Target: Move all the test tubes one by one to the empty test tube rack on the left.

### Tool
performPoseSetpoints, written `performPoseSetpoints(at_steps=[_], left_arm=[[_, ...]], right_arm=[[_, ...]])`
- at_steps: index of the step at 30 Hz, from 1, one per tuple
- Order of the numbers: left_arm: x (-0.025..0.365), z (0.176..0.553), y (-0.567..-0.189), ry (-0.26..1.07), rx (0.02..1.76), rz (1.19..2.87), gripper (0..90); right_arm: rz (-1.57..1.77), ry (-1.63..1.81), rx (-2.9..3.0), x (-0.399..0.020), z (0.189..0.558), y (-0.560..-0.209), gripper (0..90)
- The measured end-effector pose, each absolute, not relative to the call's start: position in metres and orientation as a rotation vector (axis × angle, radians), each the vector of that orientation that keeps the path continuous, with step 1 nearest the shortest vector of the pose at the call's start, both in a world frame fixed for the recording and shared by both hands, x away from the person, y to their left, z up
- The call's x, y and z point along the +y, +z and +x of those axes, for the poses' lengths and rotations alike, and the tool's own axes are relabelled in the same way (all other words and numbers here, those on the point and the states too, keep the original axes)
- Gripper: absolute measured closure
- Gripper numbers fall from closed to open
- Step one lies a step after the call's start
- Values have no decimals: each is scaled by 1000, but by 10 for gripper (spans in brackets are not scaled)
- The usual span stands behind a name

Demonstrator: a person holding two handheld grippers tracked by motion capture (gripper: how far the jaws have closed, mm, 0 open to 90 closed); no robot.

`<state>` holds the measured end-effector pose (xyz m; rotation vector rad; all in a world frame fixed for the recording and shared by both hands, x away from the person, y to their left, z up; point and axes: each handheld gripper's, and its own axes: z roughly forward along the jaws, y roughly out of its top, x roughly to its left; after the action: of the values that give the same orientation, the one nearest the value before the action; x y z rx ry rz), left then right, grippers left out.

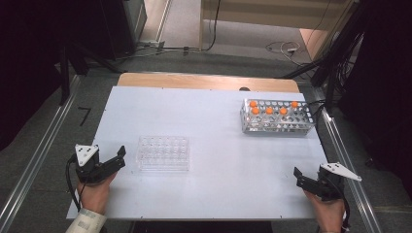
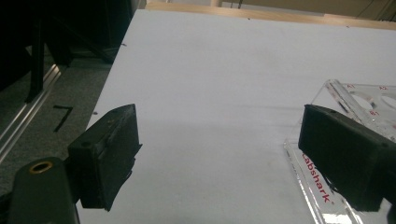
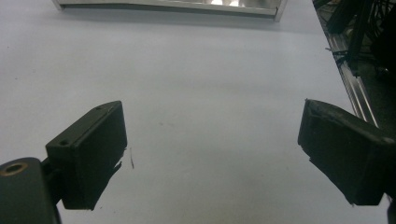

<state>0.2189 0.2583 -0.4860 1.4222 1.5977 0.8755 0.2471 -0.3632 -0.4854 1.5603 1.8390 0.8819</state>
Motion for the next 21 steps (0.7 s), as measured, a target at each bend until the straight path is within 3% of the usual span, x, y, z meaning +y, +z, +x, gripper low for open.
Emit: performPoseSetpoints(at_steps=[1,9,21], left_arm=[[258,220,-487,874,1603,1427,122],[257,221,-486,878,1597,1428,122],[256,220,-485,888,1588,1424,127]], right_arm=[[1556,866,1831,-362,247,-487,116],[1541,908,1798,-362,246,-483,161],[1491,933,1794,-353,275,-466,213]])
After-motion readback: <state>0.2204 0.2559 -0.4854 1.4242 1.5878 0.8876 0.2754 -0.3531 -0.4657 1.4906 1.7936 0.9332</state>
